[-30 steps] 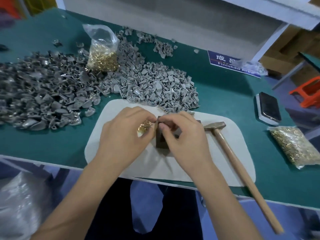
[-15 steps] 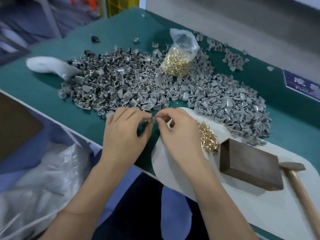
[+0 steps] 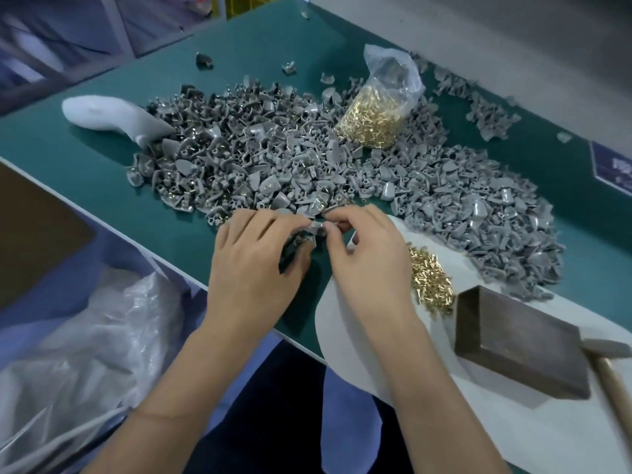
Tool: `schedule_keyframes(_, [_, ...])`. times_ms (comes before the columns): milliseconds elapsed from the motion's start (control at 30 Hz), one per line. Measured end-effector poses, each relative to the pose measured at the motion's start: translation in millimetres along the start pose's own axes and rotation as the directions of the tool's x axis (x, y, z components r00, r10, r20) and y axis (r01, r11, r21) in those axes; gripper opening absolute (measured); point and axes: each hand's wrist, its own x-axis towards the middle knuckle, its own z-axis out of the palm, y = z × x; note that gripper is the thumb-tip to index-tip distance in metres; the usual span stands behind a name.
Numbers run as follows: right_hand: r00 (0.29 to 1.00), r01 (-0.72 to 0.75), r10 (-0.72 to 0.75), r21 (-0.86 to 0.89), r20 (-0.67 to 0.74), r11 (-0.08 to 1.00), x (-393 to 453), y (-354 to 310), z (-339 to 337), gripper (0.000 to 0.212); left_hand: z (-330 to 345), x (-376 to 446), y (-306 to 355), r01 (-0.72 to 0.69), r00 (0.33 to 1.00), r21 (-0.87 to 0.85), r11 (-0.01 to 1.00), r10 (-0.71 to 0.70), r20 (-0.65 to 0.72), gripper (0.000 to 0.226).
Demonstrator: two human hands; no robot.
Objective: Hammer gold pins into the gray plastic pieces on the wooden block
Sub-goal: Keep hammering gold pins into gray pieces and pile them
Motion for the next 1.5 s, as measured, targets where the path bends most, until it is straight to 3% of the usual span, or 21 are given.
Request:
schedule_keyframes(100, [1.000,-0.002,0.002,-0.033,0.002,0.999,-6,4,-11,0.009,2,2,16,-0.075,0.997,-0.112,0.991,0.075,0.001,0.022])
schedule_keyframes(200, [1.000,0.003,-0.008,-0.151,-0.028,0.988,-16,13,-31,0.011,8,5,45,-0.057,0.990,-0.275,0.960,0.089,0.105,0.018])
schedule_keyframes(333, [0.992,-0.057,0.014,-0.342,-0.128,0.938,-35,33,-70,0.010,20,3,73,-0.056,0.958,-0.272,0.961,0.129,0.256,0.014])
schedule_keyframes(500, [0.957,-0.203,0.108,-0.357,-0.269,0.912,-59,64,-121,0.008,27,-11,90,0.010,0.931,-0.352,0.936,0.120,0.345,0.016])
schedule_keyframes(667, [0.940,-0.300,0.222,-0.315,-0.261,0.901,-76,93,-131,0.017,33,-17,93,-0.020,0.918,-0.247,0.969,0.116,0.379,0.020])
schedule_keyframes(767, [0.916,-0.283,0.175,-0.273,-0.360,0.920,-84,96,-123,0.018,37,-16,97,-0.028,0.926,-0.146,0.989,0.081,0.368,0.021])
schedule_keyframes(933, [0.878,-0.261,0.112,-0.269,-0.466,0.927,-91,98,-115,0.023,41,-16,104,0.004,0.939,-0.054,0.999,0.015,0.343,0.003])
schedule_keyframes(1067, [0.864,-0.217,0.058,-0.266,-0.500,0.939,-98,100,-112,0.020,42,-17,107,-0.011,0.939,-0.033,0.999,0.021,0.343,0.008])
schedule_keyframes(1300, [0.871,-0.180,0.026,-0.269,-0.491,0.946,-99,103,-113,0.018,48,-13,107,-0.118,0.909,0.122,0.986,0.058,0.413,0.024])
schedule_keyframes(1500, [0.871,-0.171,0.021,-0.262,-0.492,0.950,-100,102,-113,0.016,49,-10,112,-0.367,0.846,0.303,0.879,0.180,0.502,0.033])
